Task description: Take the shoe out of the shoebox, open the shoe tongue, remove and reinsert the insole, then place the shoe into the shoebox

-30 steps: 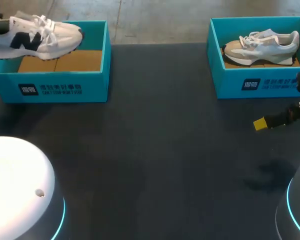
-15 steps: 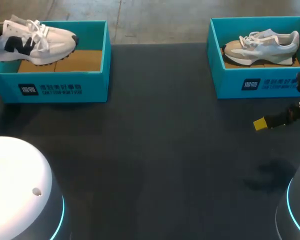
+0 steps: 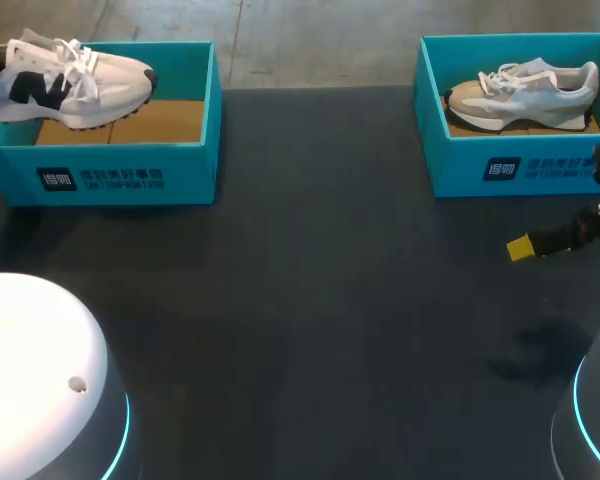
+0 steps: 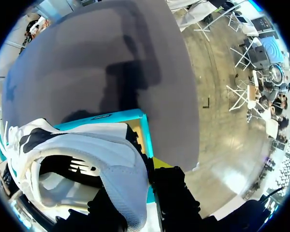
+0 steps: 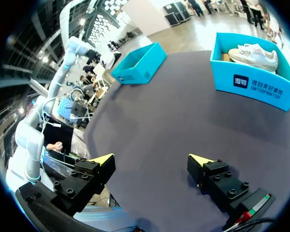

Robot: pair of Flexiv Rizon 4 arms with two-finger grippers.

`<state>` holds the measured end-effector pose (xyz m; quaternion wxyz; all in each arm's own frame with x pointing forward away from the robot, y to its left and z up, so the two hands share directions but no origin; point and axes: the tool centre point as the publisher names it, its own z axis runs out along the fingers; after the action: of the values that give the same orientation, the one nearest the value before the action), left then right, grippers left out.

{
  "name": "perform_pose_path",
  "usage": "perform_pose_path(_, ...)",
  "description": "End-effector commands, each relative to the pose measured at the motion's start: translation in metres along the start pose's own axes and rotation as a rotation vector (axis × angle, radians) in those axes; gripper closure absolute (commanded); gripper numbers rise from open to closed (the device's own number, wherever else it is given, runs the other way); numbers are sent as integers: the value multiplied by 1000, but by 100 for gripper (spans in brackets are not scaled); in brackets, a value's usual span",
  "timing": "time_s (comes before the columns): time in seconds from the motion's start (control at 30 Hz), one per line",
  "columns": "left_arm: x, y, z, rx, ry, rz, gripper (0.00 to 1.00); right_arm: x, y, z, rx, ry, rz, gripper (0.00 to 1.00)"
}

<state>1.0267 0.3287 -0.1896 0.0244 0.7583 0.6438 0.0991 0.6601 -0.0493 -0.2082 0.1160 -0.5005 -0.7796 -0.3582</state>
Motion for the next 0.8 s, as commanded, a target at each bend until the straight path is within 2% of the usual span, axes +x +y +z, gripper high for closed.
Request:
perform_pose_path(0.03,-5,0,2,6,3,0,100,0,0,1,1,-3,1,0)
perform_pose_path(0.4,-15,11,7,23,15,-65,100,0,0,1,1,-3,1,0)
perform_pose_path(0.8,-18,26,28,23,40,-154,100,0,0,1,1,-3,1,0)
